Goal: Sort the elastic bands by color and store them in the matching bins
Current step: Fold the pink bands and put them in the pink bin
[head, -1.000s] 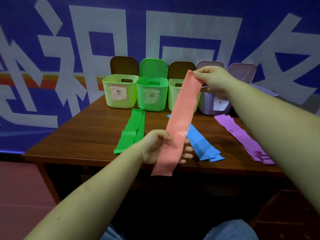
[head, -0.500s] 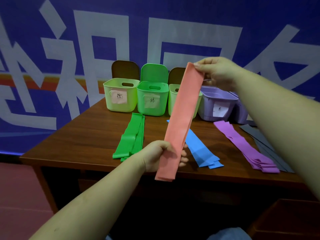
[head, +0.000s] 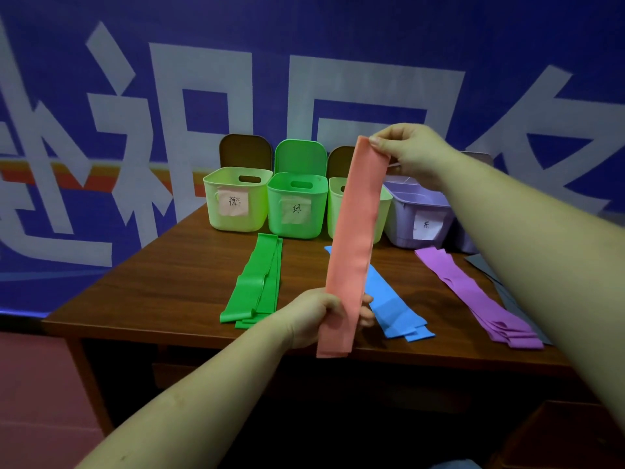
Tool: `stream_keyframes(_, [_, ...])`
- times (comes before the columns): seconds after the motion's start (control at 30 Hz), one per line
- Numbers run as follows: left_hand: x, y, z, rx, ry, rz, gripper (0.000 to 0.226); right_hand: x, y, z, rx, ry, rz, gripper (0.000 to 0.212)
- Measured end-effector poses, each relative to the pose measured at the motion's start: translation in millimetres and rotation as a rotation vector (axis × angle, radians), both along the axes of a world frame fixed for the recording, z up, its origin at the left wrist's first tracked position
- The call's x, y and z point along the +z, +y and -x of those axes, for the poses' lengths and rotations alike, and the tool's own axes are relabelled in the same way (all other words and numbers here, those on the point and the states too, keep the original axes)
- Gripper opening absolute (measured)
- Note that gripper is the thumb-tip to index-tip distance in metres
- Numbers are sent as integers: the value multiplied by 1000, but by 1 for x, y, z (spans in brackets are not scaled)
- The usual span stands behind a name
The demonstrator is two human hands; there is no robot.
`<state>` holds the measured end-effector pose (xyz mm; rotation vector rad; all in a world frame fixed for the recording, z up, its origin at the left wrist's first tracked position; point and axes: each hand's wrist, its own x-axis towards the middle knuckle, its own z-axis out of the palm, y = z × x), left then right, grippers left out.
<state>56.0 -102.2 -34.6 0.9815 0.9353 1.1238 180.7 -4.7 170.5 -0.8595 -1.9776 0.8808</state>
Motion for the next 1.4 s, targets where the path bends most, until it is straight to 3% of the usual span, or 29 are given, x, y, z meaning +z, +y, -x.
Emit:
stream_keyframes(0.4, [4,-3,11,-20,124,-16,38,20,-16,-18,362,-122,348,13])
stream_keyframes(0.47, [0,-6,10,-58,121,0,49,22,-21,-22,410,-102,405,12])
stream_keyframes(0.6, [-2,-17,7,-203,83,-49,44,24,-30,-27,517,-80,482,18])
stream_keyframes(0.7, [11,-21,10,-248,19,-128,56,22,-37,-31,529,-113,485,21])
stream_keyframes(0.9, [63,-28,11,-113,-32,-333,84,-2,-49,-37,476,-201,461,13])
stream_keyframes(0.97, [77,-30,9,-14,-1,-382,70,-10,-51,-39,482,-248,447,13])
stream_keyframes(1.03, [85,-33,5,88,42,-430,42,-18,-51,-42,495,-287,454,17])
stream_keyframes(1.17, [88,-40,-4,174,92,-465,18,-37,-50,-44,505,-279,472,20])
stream_keyframes(1.3, [76,-42,-12,329,168,-453,3,-61,-51,-44,431,-222,372,14])
stream_keyframes(1.4, [63,-41,-15,429,220,-479,6,-83,-52,-45,352,-292,192,7])
